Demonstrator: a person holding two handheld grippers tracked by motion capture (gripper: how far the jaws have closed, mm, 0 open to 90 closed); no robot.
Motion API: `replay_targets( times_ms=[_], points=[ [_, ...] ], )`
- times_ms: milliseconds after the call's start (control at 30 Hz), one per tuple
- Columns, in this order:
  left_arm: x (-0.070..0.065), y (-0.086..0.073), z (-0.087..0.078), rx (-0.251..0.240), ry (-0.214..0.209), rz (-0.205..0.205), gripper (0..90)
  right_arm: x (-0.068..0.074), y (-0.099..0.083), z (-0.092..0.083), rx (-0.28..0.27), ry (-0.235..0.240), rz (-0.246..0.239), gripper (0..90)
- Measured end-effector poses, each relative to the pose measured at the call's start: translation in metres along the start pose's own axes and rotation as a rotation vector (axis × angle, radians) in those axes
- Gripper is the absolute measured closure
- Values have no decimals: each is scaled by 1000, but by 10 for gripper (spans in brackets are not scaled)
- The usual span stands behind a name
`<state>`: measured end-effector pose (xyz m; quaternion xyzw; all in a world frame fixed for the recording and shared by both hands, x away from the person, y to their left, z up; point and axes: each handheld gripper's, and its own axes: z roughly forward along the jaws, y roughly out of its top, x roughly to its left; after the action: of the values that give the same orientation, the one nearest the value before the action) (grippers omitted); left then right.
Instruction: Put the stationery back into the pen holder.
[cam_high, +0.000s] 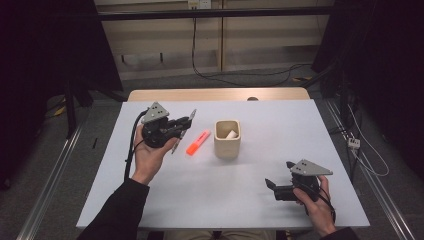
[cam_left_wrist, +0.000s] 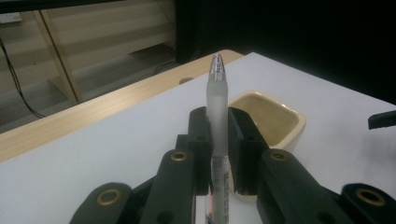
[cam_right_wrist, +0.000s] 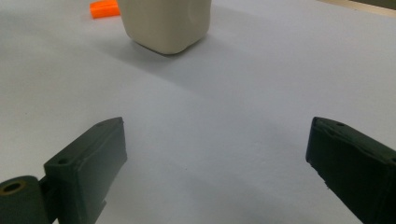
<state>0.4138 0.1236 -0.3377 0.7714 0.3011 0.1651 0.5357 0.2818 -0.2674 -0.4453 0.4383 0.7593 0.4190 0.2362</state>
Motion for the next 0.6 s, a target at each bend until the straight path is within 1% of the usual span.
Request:
replay_targets(
  times_ms=[133, 333, 400, 467, 500, 533, 600],
  points=[
    [-5, 4, 10, -2, -7, -6, 809, -1, 0, 0, 0, -1, 3, 50],
    [-13, 13, 22, -22, -23, 8, 809, -1, 0, 0, -2, 0, 2, 51],
    [-15, 15, 24, -31, -28, 6, 808, -1, 0, 0, -2, 0, 1, 51],
    [-16, 18, 27, -33, -45, -6, 808, 0, 0, -1, -6, 4, 1, 50],
    [-17, 20, 28, -36, -44, -3, 809, 0, 0, -1, -8, 6, 4, 50],
    [-17, 23, 28, -43, -44, -6, 808, 0, 0, 0, -6, 9, 6, 50],
    [-19, 26, 29, -56, -58, -19, 808, 0, 0, 0, -6, 14, 6, 50]
  ],
)
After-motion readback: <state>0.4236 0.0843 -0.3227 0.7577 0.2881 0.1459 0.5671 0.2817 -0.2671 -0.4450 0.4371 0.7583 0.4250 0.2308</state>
